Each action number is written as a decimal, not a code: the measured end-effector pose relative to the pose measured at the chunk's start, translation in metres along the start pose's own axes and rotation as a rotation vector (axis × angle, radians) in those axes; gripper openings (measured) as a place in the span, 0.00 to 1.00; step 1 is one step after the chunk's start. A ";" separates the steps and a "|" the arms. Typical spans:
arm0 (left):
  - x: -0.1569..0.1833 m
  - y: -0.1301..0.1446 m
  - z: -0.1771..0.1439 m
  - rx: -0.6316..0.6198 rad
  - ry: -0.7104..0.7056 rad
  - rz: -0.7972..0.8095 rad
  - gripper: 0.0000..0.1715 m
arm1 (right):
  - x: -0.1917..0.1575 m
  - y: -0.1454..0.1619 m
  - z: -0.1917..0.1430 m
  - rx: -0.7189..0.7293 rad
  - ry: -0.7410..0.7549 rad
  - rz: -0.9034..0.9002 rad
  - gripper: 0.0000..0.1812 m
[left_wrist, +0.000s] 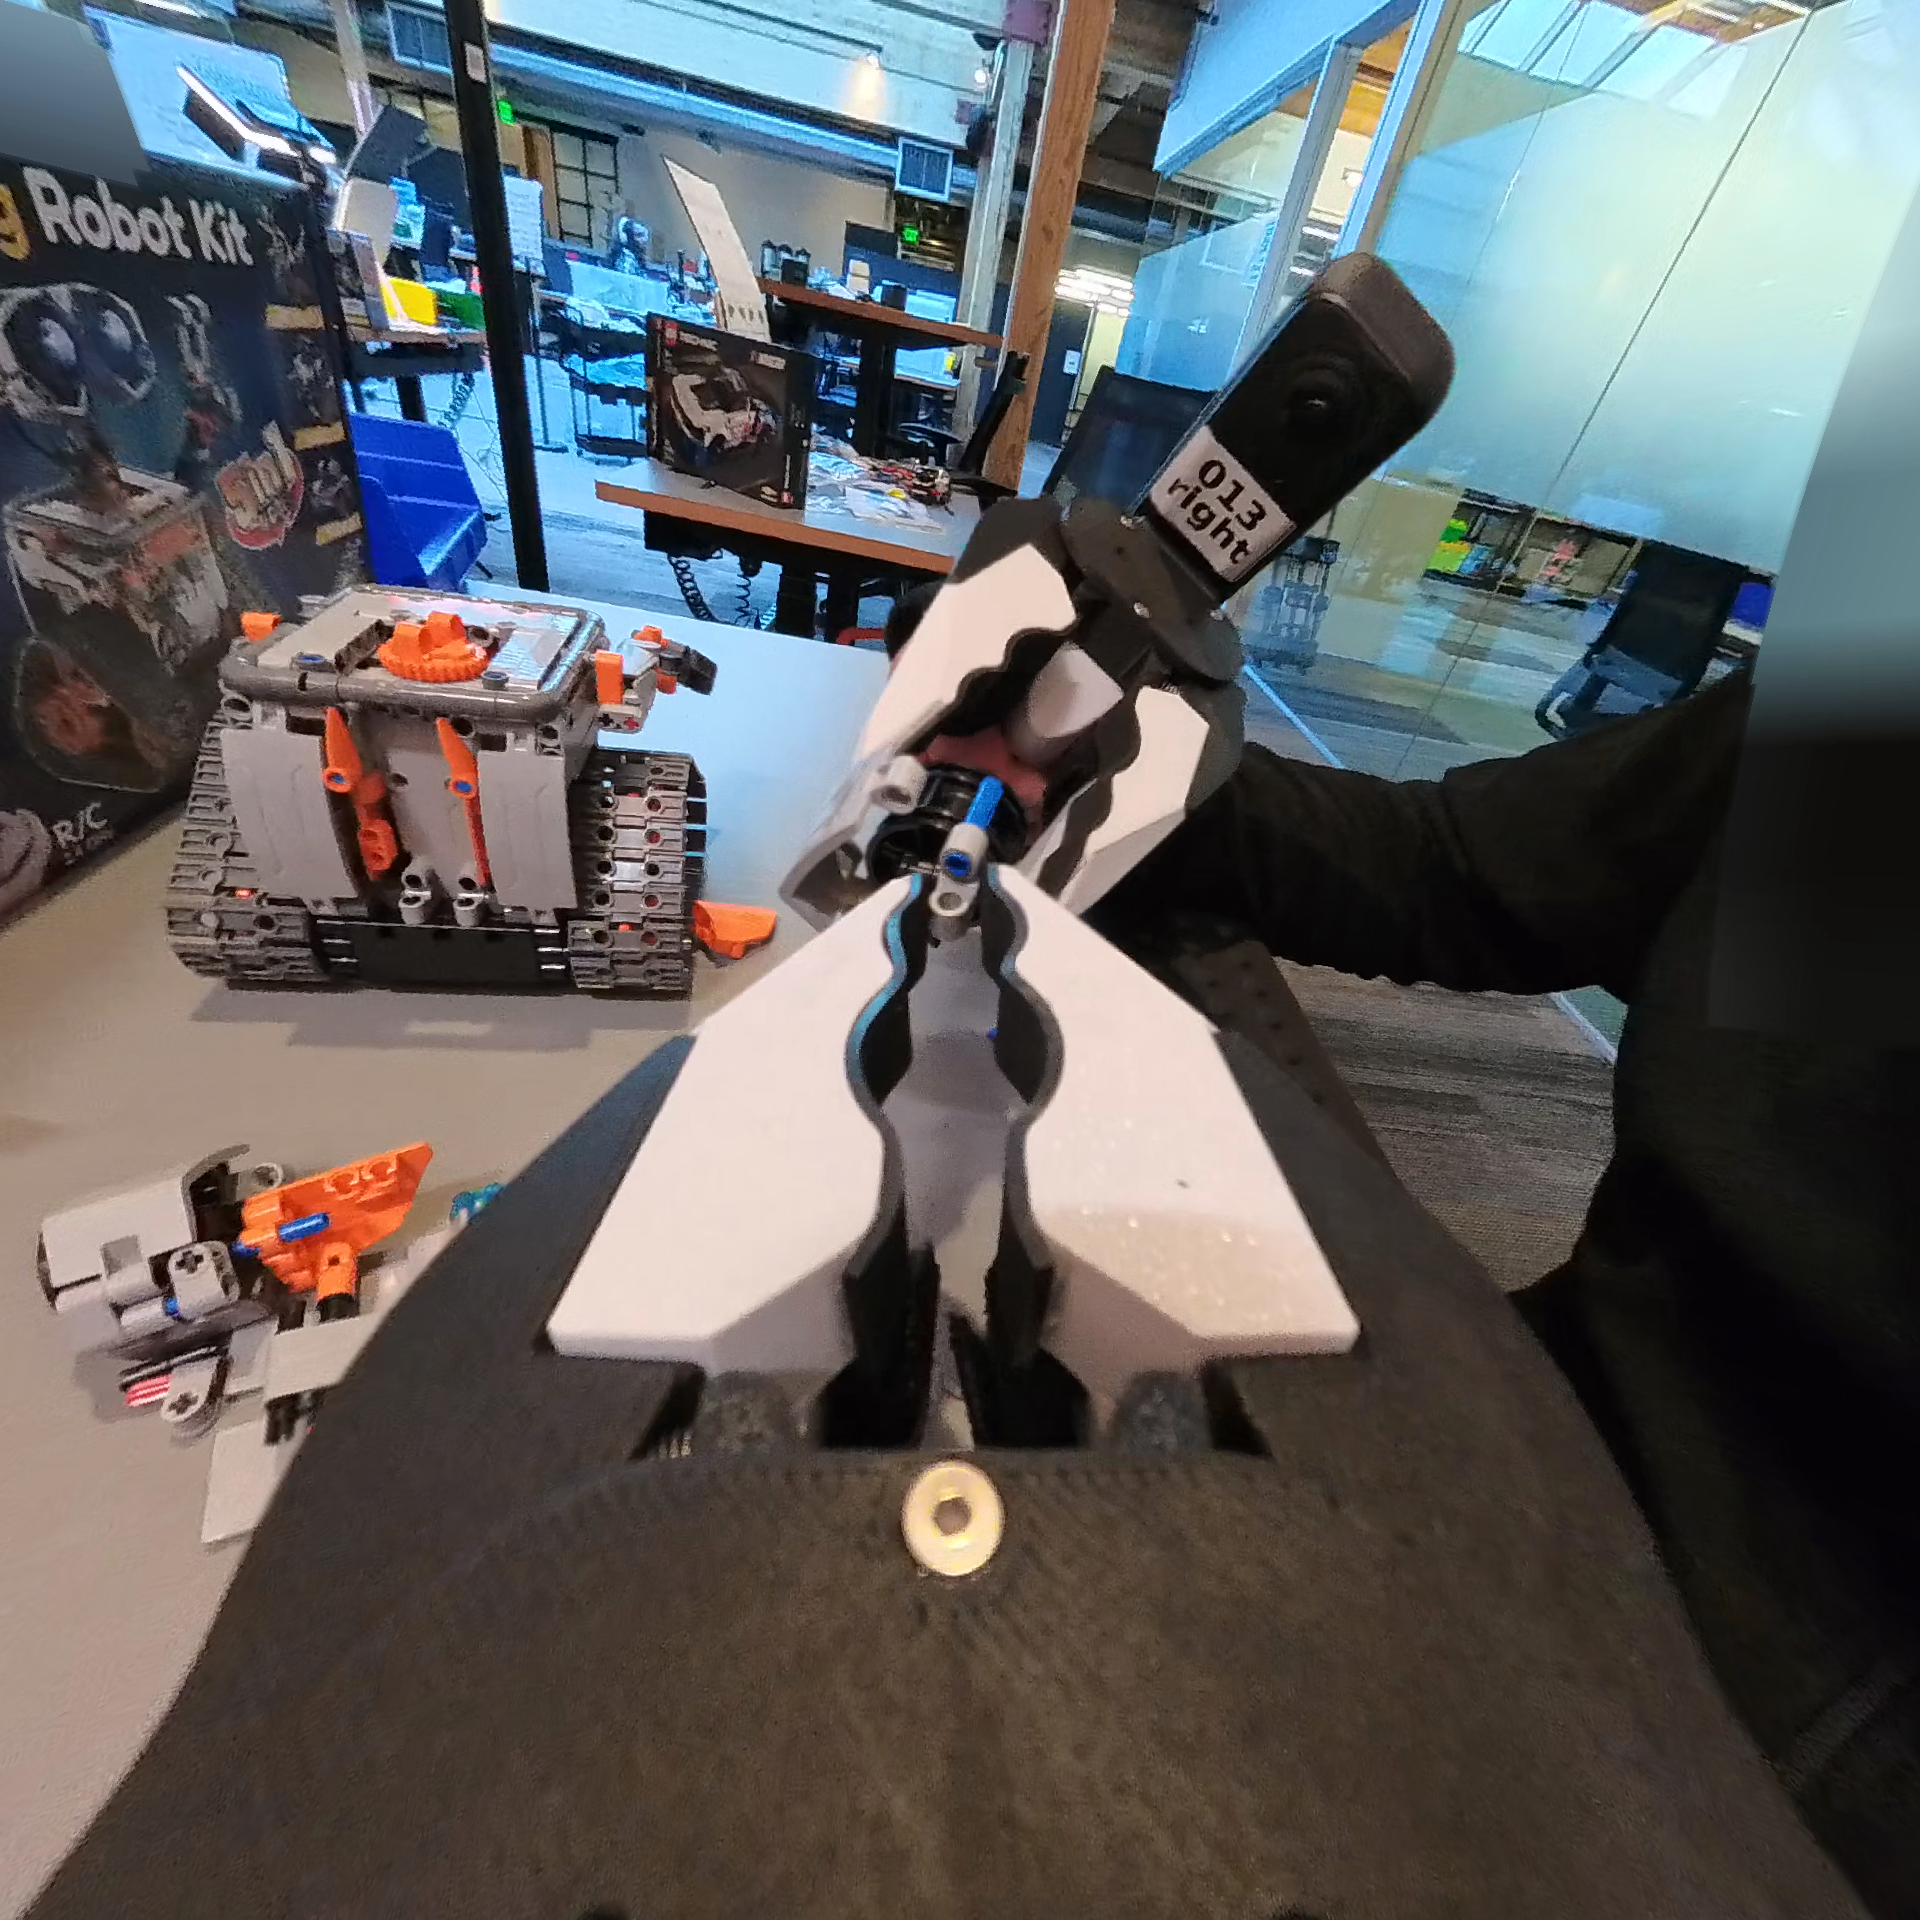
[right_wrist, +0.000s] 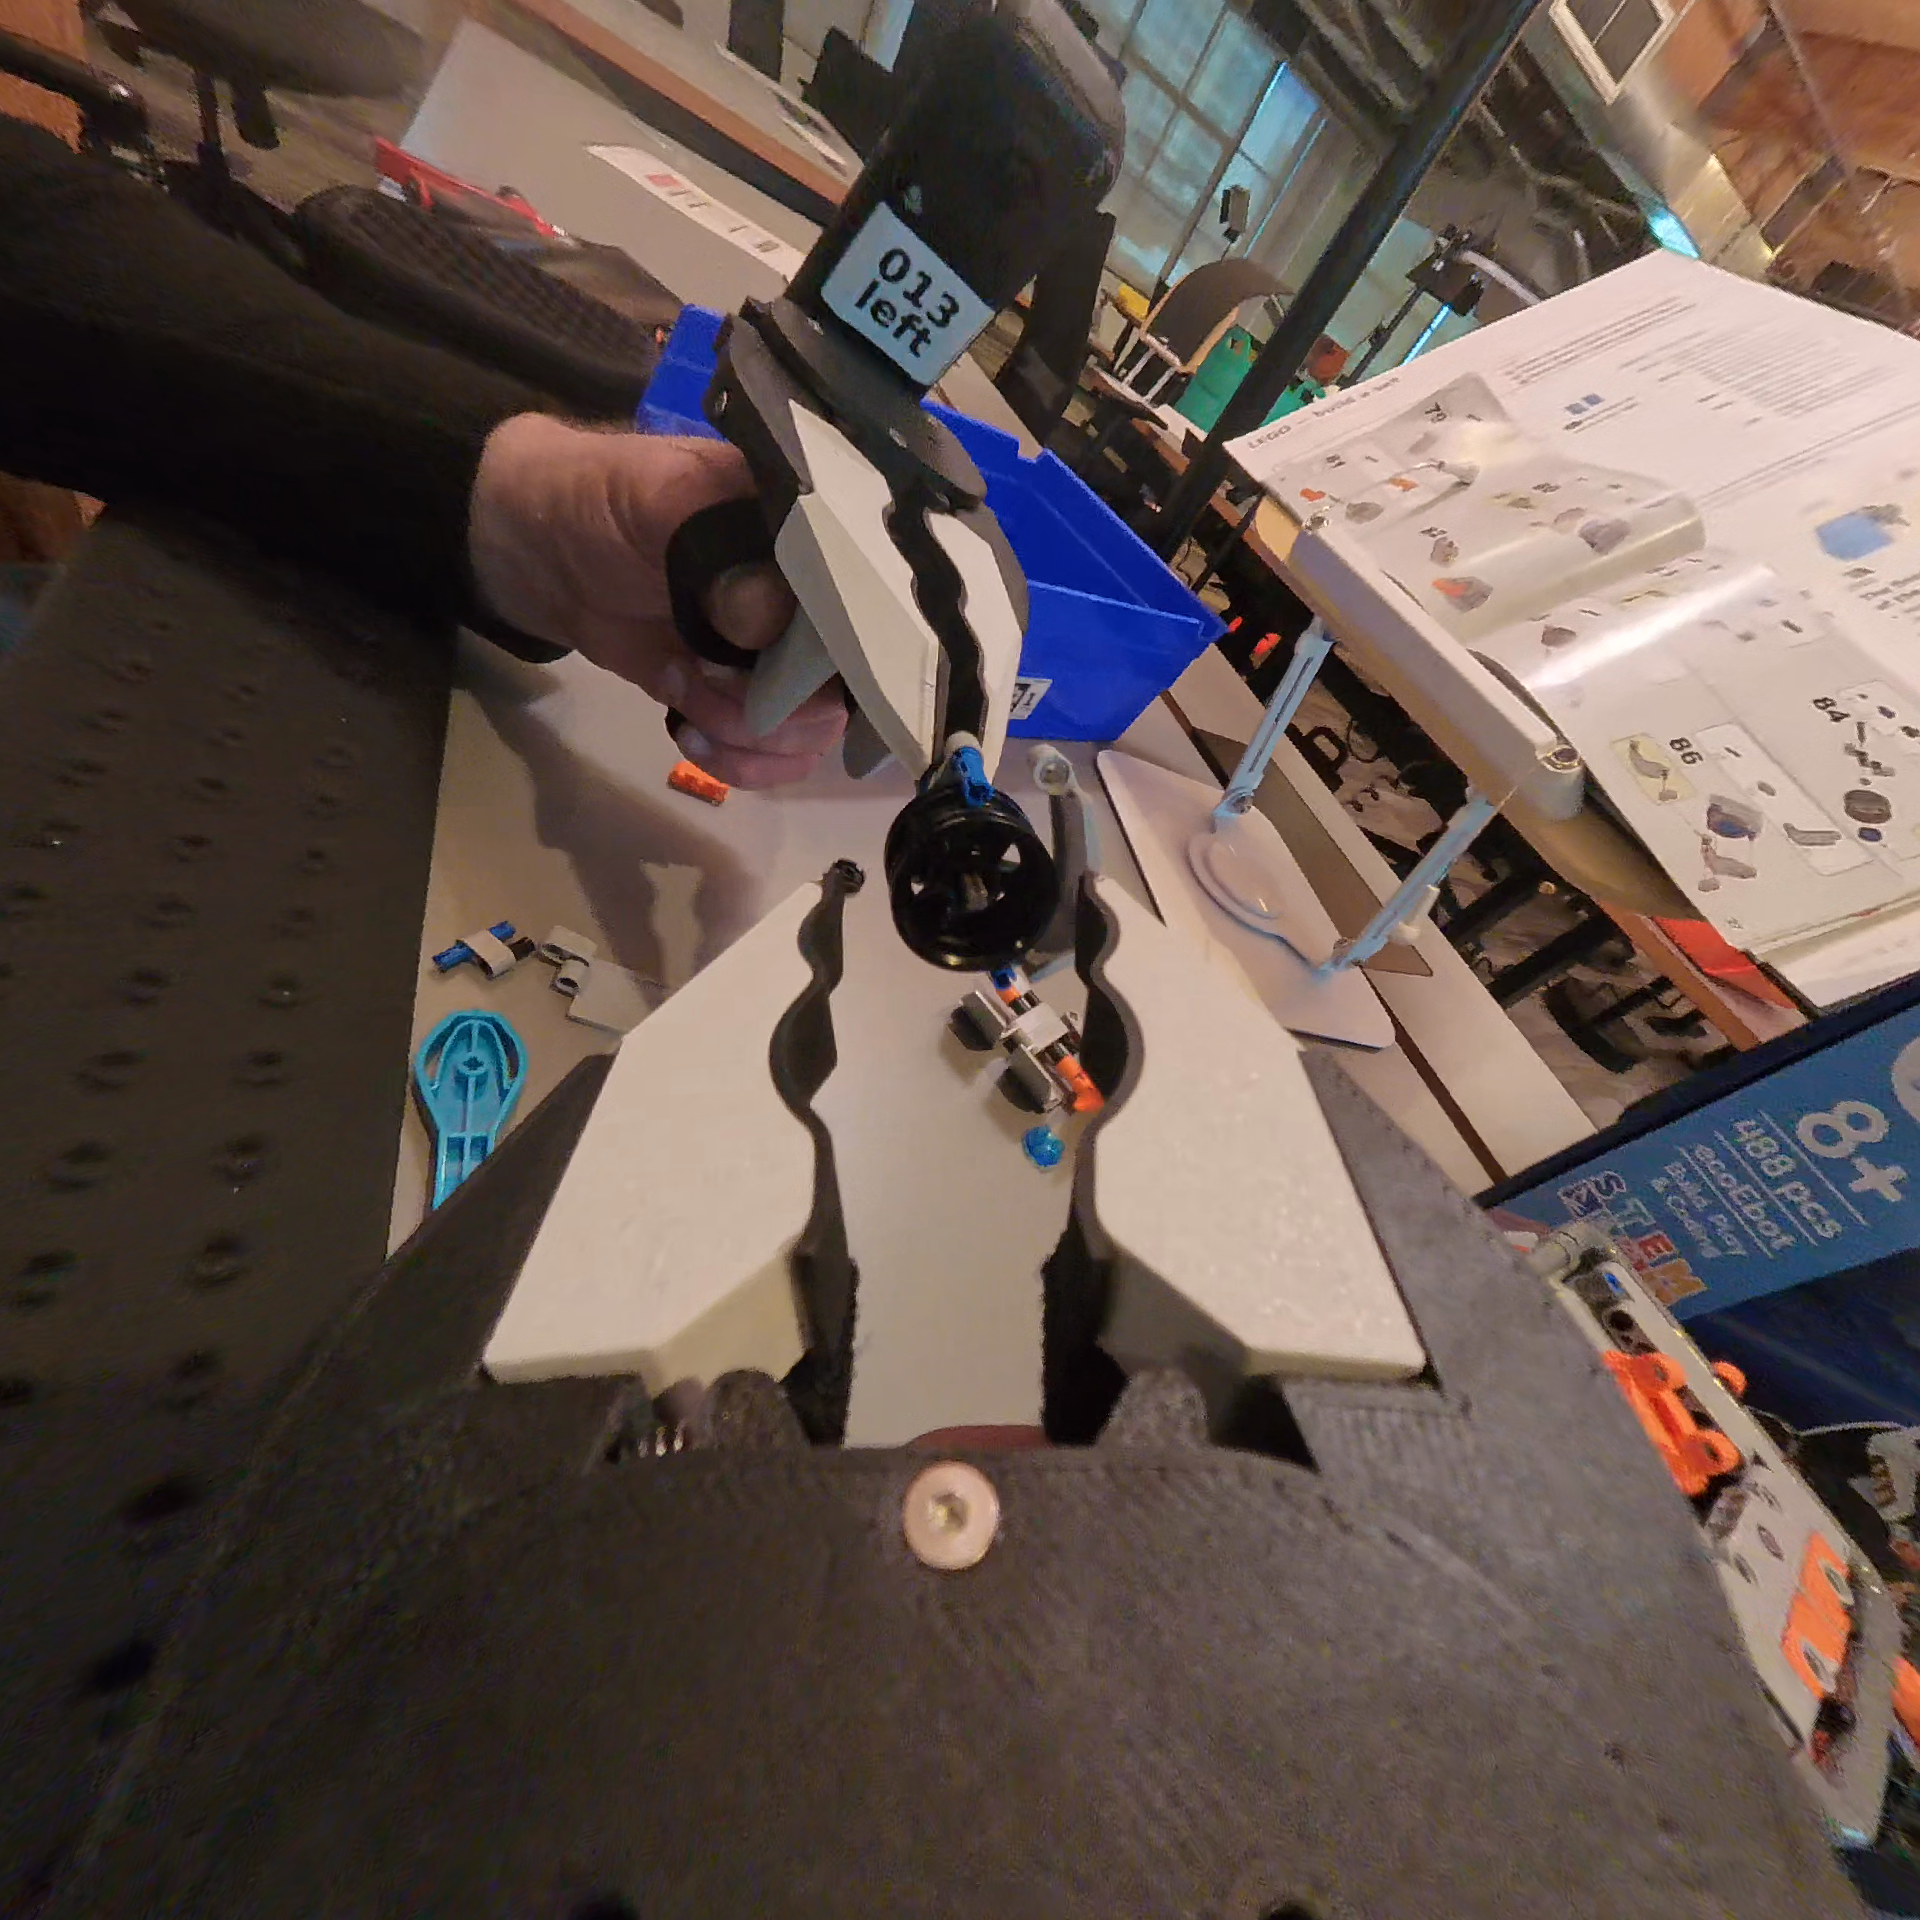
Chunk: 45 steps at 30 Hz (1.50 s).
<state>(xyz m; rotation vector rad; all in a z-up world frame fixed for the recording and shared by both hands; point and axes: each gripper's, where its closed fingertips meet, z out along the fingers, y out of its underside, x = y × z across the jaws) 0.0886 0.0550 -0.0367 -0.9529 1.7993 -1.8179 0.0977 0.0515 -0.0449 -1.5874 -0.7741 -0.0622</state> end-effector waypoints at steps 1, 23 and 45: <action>0.001 0.001 0.001 -0.005 0.005 0.003 0.04 | -0.001 0.001 0.001 -0.005 0.000 -0.009 0.21; 0.005 0.003 0.009 -0.167 -0.281 0.587 0.08 | 0.004 -0.007 -0.010 0.148 -0.198 0.375 0.16; 0.010 -0.005 0.005 -0.076 -0.159 0.369 0.03 | -0.010 -0.010 -0.011 0.132 -0.208 0.209 0.16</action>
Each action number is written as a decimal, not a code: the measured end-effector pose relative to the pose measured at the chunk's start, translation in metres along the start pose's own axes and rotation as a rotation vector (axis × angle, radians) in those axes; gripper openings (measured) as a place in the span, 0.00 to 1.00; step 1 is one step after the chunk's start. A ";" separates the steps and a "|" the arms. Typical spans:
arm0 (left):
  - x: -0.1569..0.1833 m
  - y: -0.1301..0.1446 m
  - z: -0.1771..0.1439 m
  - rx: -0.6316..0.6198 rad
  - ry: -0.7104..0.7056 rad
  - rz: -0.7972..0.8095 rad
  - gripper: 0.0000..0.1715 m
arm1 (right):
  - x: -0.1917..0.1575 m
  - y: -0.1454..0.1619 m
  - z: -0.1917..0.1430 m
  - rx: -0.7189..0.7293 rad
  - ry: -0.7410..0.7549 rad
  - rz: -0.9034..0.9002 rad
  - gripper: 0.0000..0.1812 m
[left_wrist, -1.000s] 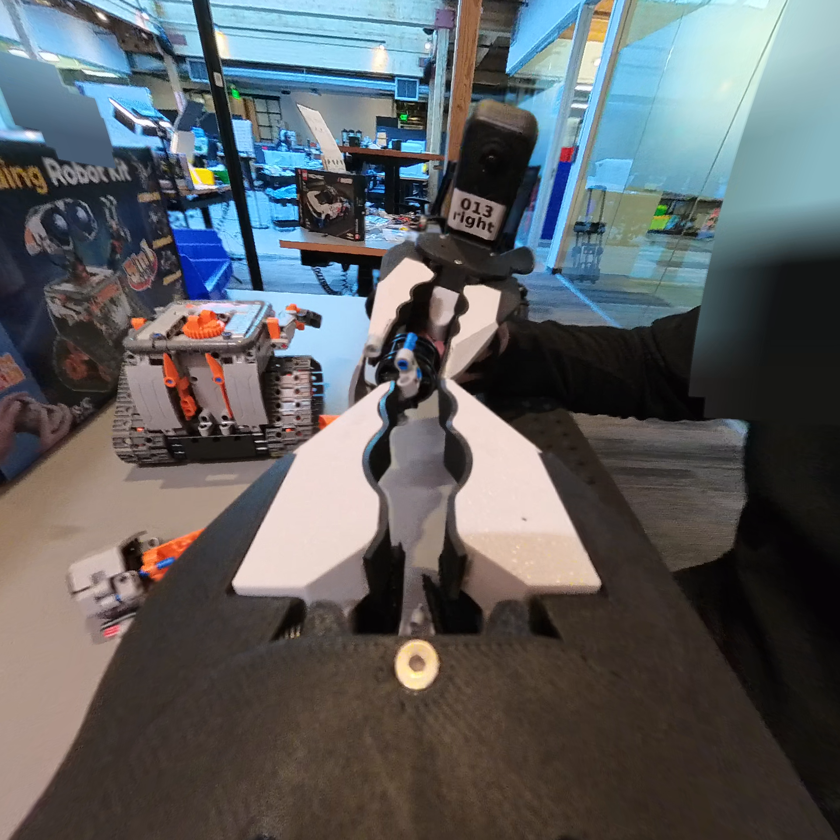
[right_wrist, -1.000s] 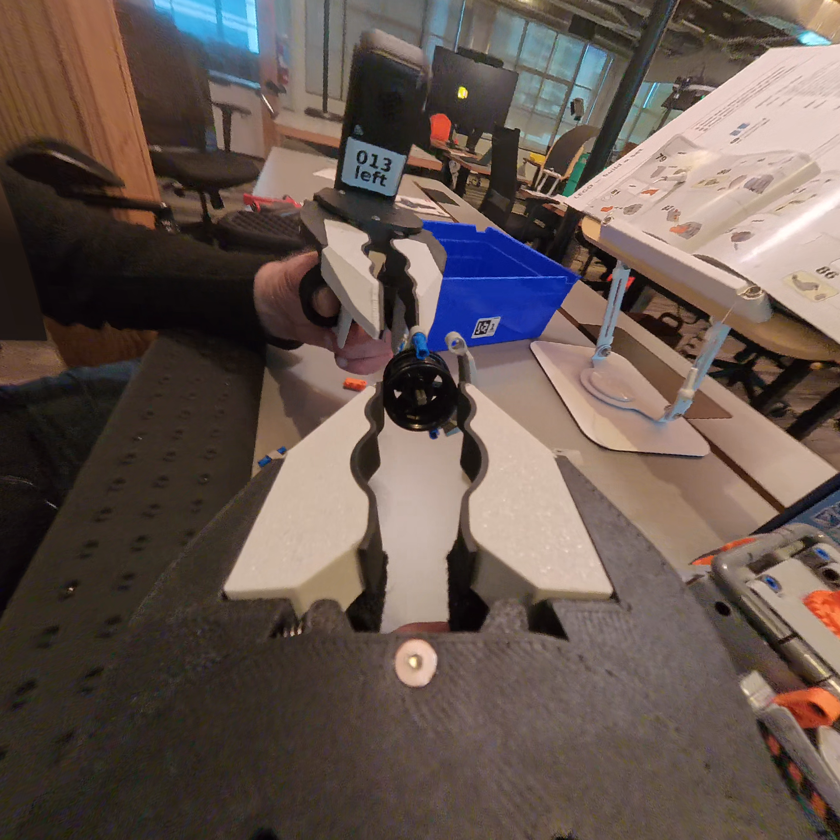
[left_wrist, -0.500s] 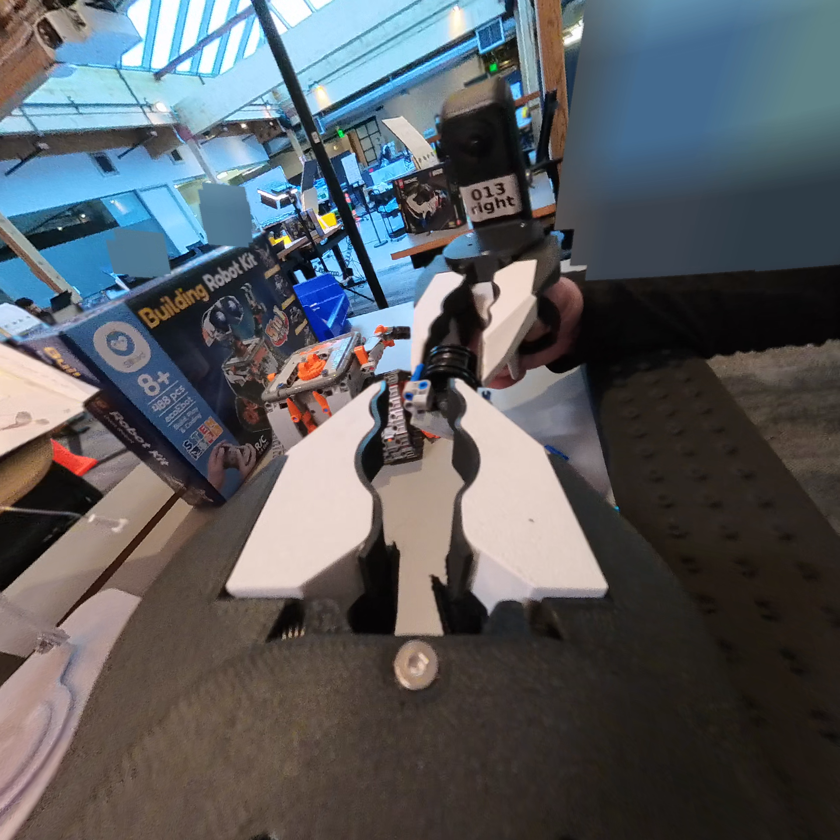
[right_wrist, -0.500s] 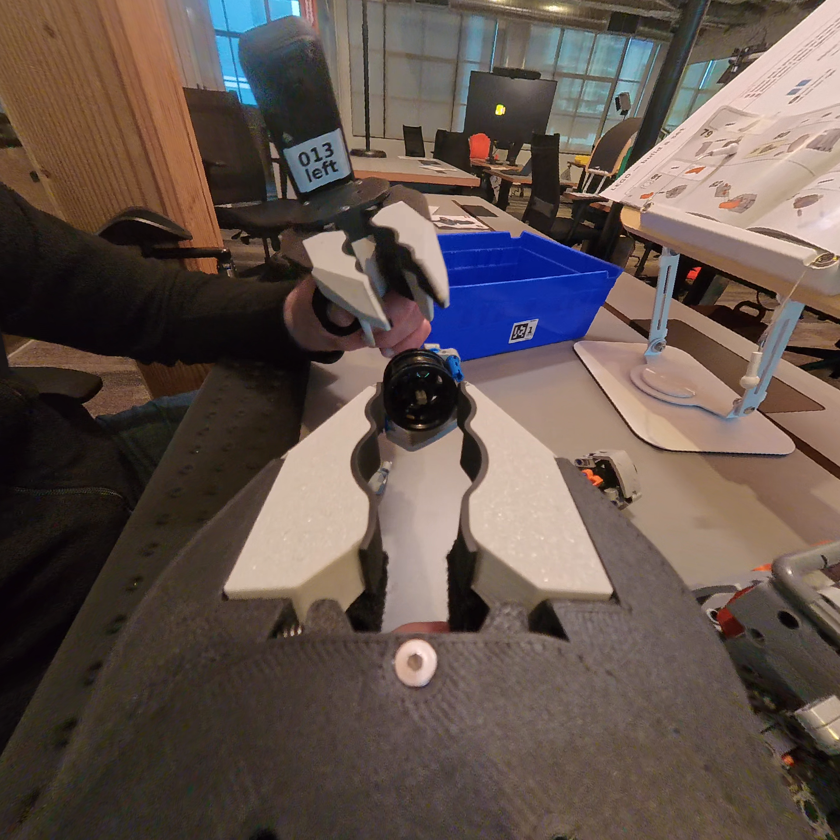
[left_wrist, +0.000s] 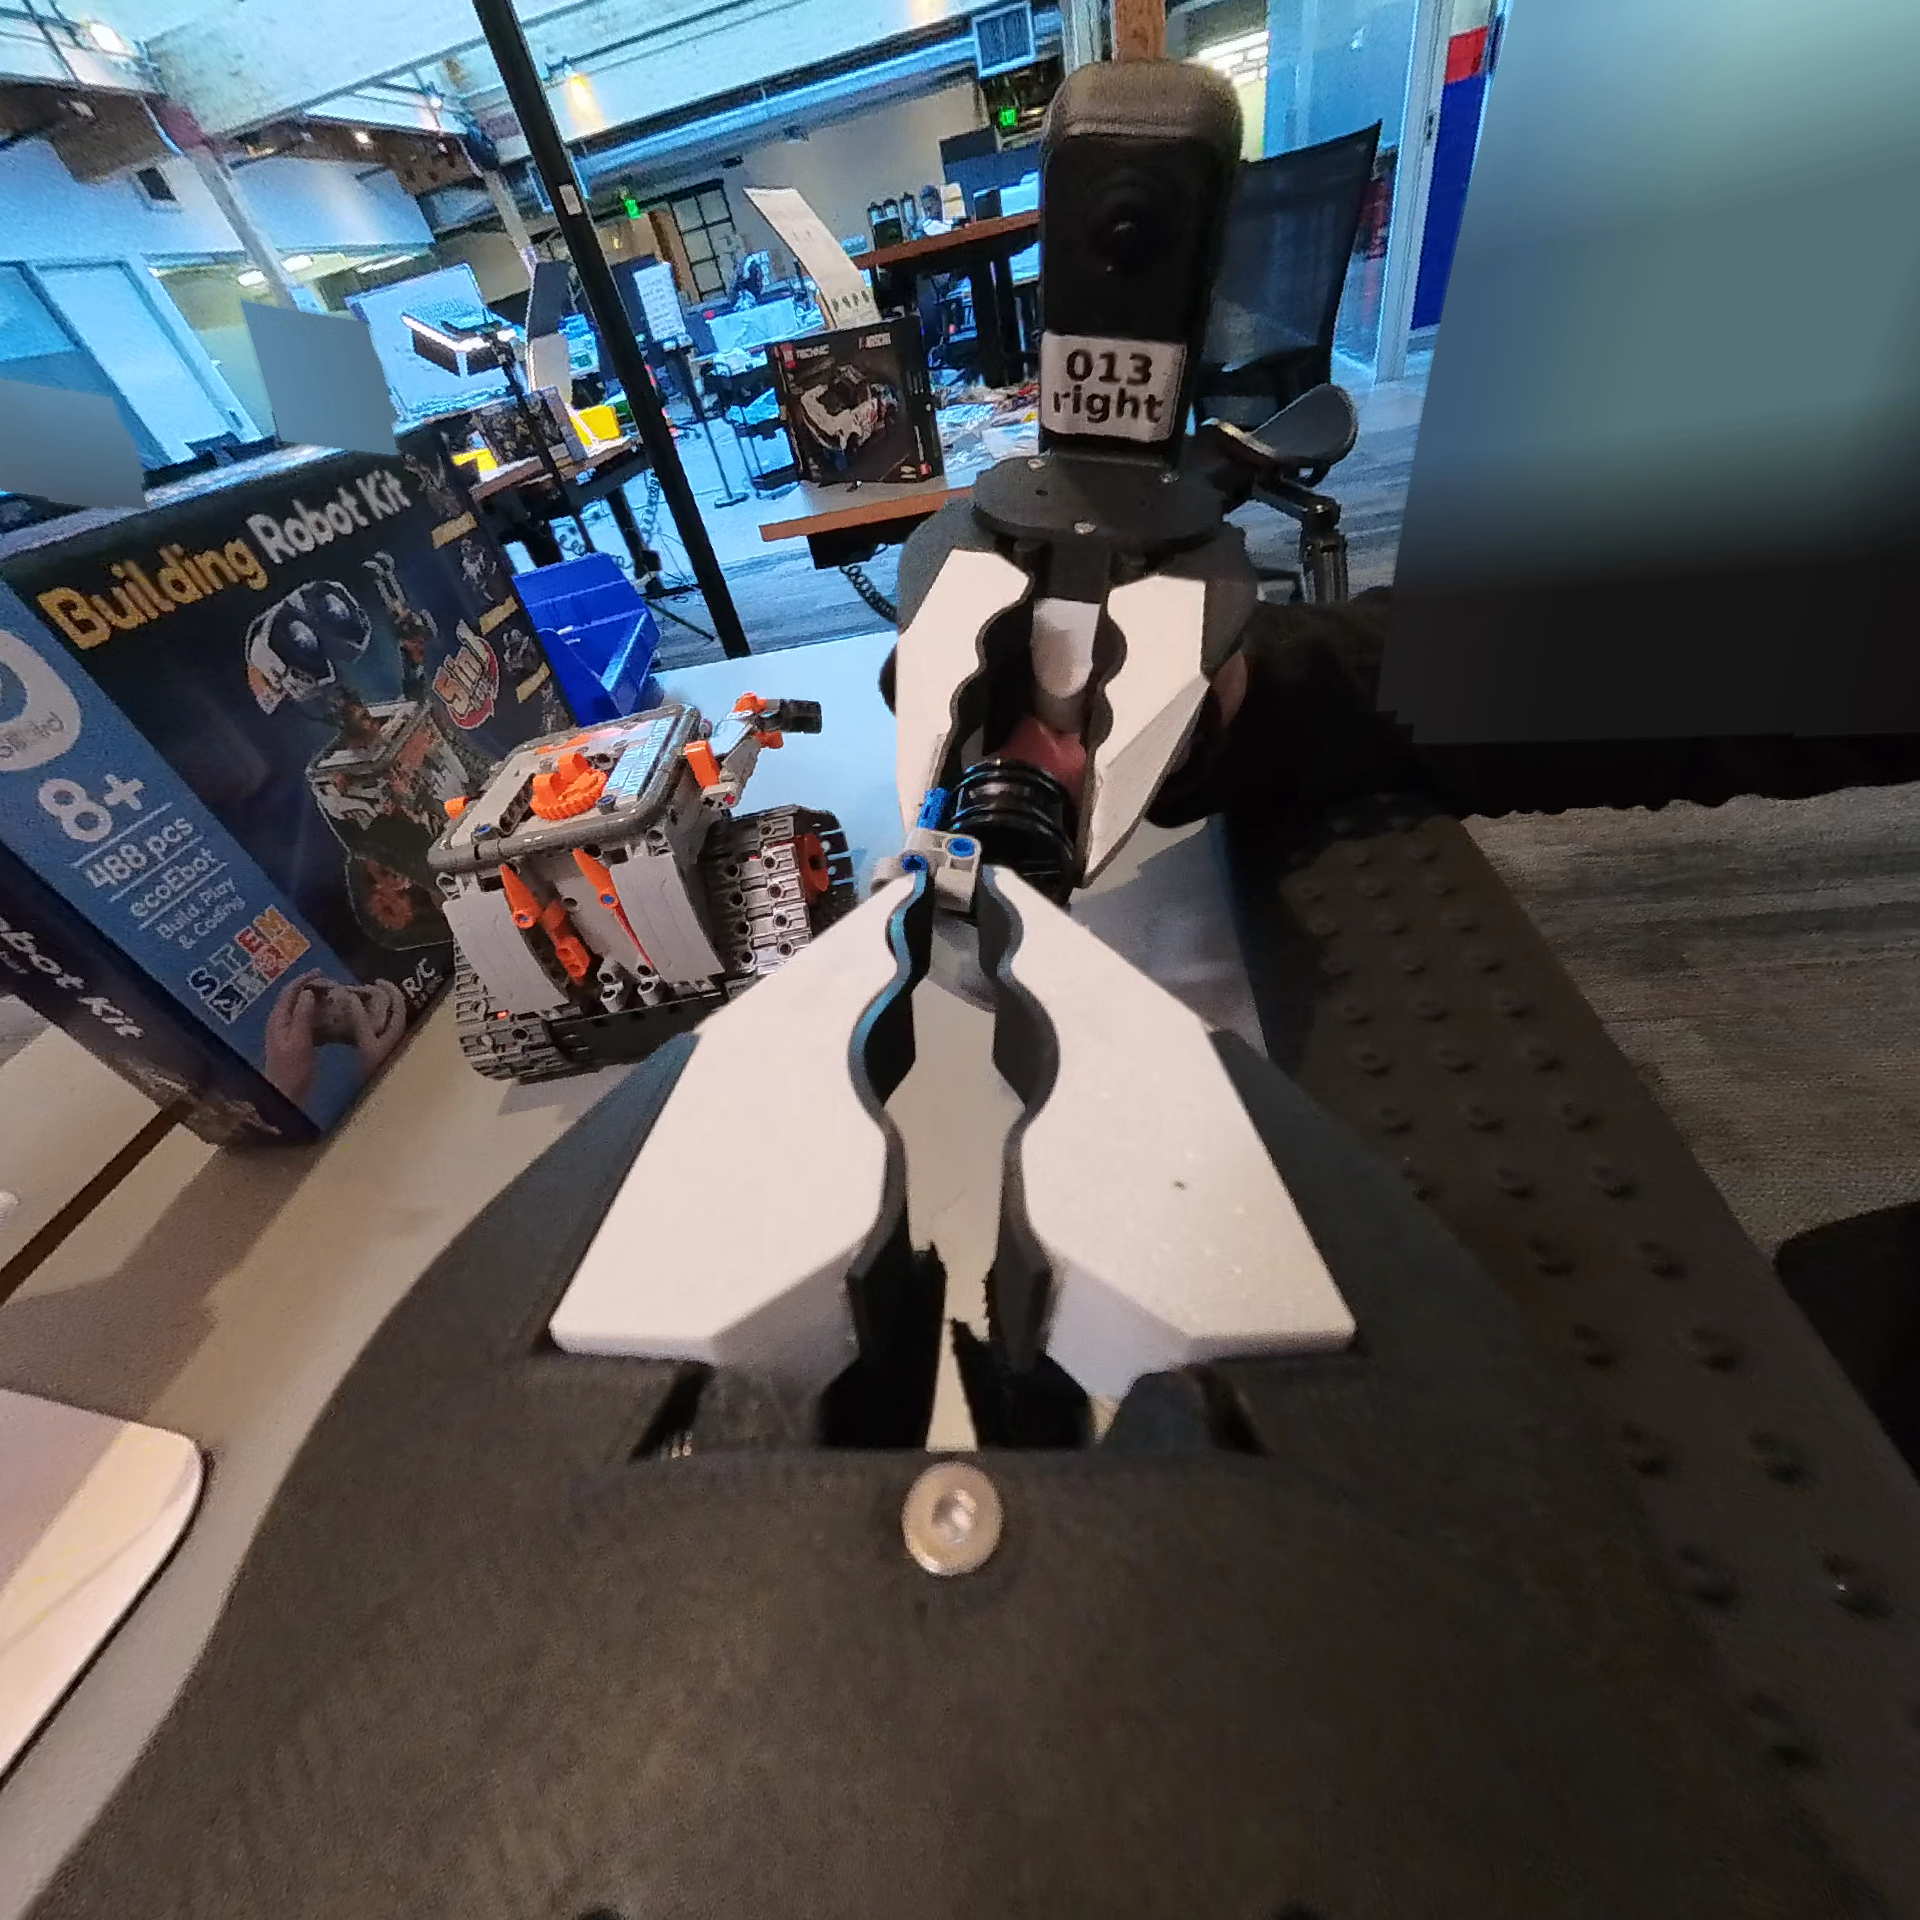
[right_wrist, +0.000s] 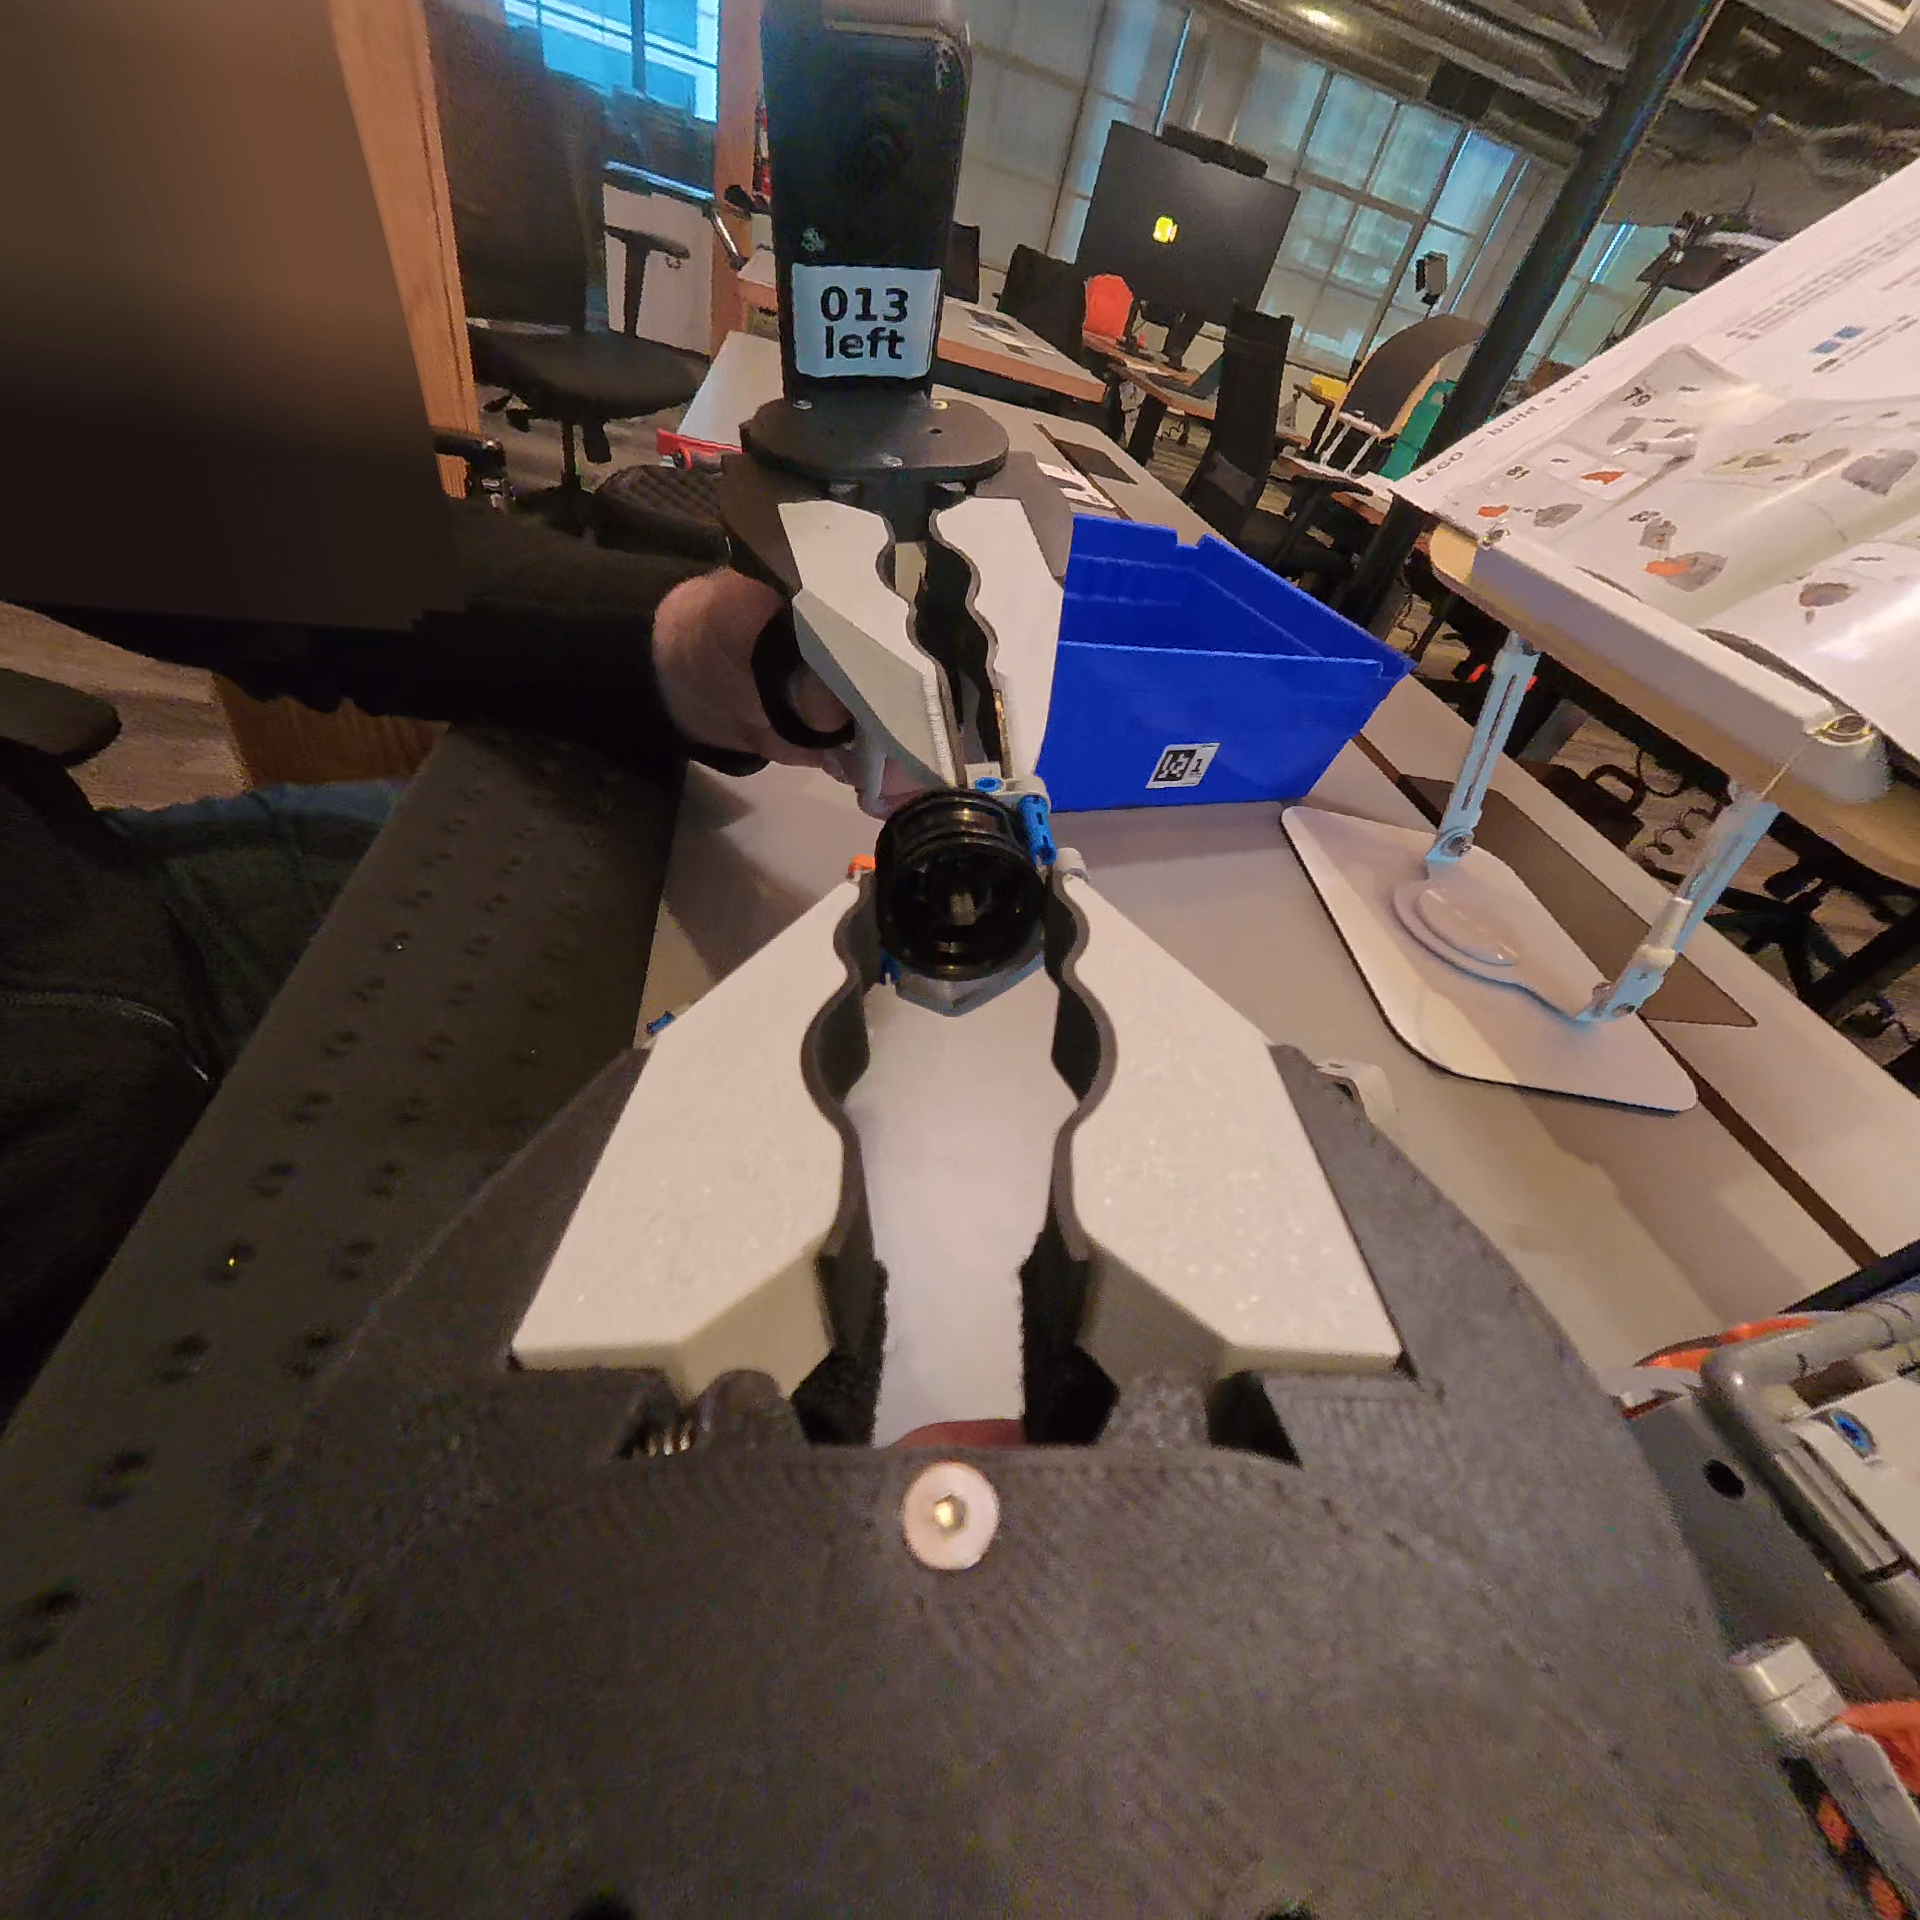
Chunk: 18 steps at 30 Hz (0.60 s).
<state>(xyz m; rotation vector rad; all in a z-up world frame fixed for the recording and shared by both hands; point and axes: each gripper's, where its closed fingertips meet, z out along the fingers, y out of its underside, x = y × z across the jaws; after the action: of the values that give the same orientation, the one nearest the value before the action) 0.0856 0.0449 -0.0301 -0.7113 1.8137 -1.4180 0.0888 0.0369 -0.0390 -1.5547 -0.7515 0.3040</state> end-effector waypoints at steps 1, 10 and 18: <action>0.001 -0.001 0.000 -0.005 -0.004 0.016 0.03 | 0.000 -0.001 -0.001 0.001 0.001 -0.008 0.16; 0.007 -0.010 -0.002 0.019 -0.019 0.088 0.03 | -0.005 -0.009 -0.004 0.033 -0.004 -0.042 0.16; 0.007 -0.011 -0.002 0.011 -0.064 0.157 0.03 | -0.004 -0.010 -0.004 0.031 0.016 -0.055 0.16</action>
<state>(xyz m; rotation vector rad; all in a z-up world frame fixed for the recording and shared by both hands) 0.0803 0.0381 -0.0204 -0.5881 1.7702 -1.2882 0.0854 0.0304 -0.0294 -1.5028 -0.7724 0.2611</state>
